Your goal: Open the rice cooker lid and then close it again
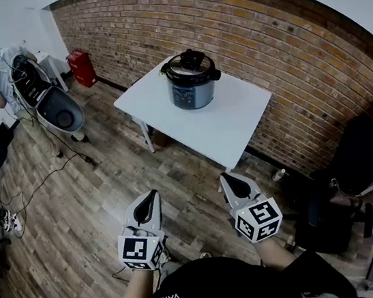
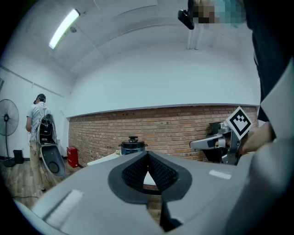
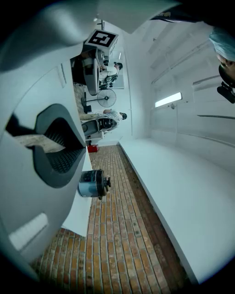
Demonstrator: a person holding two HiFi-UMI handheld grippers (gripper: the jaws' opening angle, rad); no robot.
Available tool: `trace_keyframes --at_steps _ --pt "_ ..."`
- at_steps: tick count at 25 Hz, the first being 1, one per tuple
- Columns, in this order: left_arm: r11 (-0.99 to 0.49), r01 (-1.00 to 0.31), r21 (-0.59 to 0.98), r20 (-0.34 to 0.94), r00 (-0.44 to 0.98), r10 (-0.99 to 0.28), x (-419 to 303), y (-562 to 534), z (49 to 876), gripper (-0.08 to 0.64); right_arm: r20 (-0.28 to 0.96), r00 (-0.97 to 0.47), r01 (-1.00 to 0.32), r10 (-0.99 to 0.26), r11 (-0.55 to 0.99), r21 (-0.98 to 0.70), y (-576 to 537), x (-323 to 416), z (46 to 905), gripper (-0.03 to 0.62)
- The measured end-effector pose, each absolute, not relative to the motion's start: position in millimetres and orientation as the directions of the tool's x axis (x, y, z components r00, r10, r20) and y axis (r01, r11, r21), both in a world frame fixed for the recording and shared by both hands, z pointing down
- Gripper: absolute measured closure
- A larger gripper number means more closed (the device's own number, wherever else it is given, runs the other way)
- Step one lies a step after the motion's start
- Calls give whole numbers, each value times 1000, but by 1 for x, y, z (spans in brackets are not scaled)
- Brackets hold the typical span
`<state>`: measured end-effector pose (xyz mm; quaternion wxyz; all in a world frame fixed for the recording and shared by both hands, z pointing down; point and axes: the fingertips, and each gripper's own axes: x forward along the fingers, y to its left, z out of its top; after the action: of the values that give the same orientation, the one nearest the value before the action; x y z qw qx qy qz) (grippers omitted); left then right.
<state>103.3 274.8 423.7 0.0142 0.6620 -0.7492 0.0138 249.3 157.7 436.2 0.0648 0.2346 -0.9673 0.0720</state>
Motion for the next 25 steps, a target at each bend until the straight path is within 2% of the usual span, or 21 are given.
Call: trace_keyframes --at_steps 3,7,8,9,10,11,13,16,25 --pt "126 -992 1 32 -126 -991 103 275 426 558 154 -894 -442 -422 886 -140 159 247 439 588" --pt "100 -994 38 -20 -101 -995 105 273 421 547 86 -915 -403 -394 890 -212 158 244 435 586" --pt "83 -995 59 -28 -85 -996 105 272 421 472 79 -915 -404 -397 888 -221 156 242 436 546" --pt "66 -995 77 -29 -68 -997 103 270 423 382 78 -913 -408 -401 883 -232 154 239 438 473" --pt "50 -995 90 -24 -52 -998 100 268 426 347 81 -910 -414 -407 877 -243 152 235 440 372" --pt "37 -994 101 -16 -38 -999 96 265 431 316 86 -906 -422 -414 871 -250 150 231 443 308" --pt "13 -992 122 -2 -13 -1000 86 258 438 270 97 -899 -438 -428 862 -254 146 222 447 268" --pt "-25 -991 129 4 26 -1000 67 245 442 259 109 -885 -465 -453 846 -261 137 204 450 250" --pt "-158 -982 108 5 159 -987 -28 208 433 259 105 -820 -568 -563 777 -270 113 123 440 250"
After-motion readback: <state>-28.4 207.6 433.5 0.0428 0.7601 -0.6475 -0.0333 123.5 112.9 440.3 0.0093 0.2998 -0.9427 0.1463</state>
